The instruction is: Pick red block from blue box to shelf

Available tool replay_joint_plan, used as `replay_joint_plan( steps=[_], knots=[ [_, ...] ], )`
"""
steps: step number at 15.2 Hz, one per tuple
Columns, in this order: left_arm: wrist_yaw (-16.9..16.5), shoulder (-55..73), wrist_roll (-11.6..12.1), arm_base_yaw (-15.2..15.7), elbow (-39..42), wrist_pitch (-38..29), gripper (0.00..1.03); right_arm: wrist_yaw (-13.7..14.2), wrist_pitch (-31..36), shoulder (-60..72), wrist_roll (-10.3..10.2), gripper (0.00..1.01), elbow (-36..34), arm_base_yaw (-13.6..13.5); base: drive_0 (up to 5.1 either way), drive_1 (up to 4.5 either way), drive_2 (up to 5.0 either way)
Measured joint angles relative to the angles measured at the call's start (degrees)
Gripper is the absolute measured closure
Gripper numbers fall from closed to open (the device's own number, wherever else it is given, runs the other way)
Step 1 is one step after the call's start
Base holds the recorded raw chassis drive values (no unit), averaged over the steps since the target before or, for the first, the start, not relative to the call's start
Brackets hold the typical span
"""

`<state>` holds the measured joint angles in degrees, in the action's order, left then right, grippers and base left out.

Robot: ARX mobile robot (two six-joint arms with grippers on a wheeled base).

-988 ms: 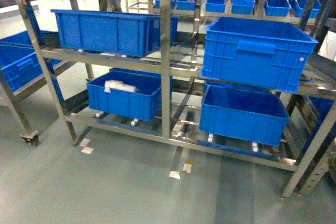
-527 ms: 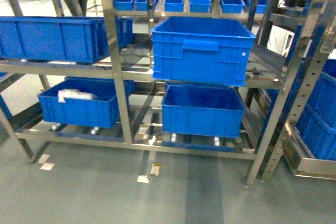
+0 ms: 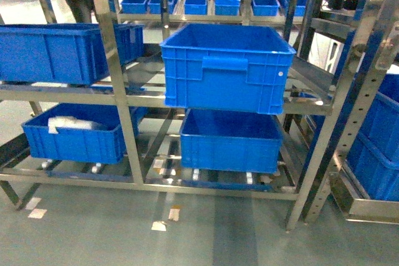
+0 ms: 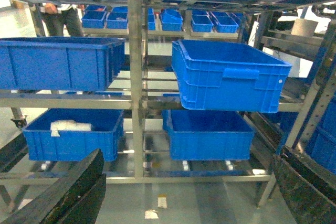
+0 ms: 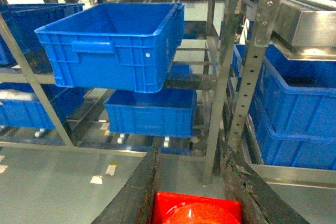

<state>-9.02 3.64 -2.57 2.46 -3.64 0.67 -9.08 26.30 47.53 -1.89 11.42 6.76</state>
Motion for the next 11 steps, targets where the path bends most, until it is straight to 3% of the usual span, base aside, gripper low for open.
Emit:
replay_joint_plan(
  steps=[11],
  knots=[
    [0.0, 0.0, 0.0, 0.1, 0.0, 0.1, 0.05, 0.0, -0.2, 0.1, 0.0, 0.72, 0.0, 0.0, 0.3, 4.65, -4.0]
  ],
)
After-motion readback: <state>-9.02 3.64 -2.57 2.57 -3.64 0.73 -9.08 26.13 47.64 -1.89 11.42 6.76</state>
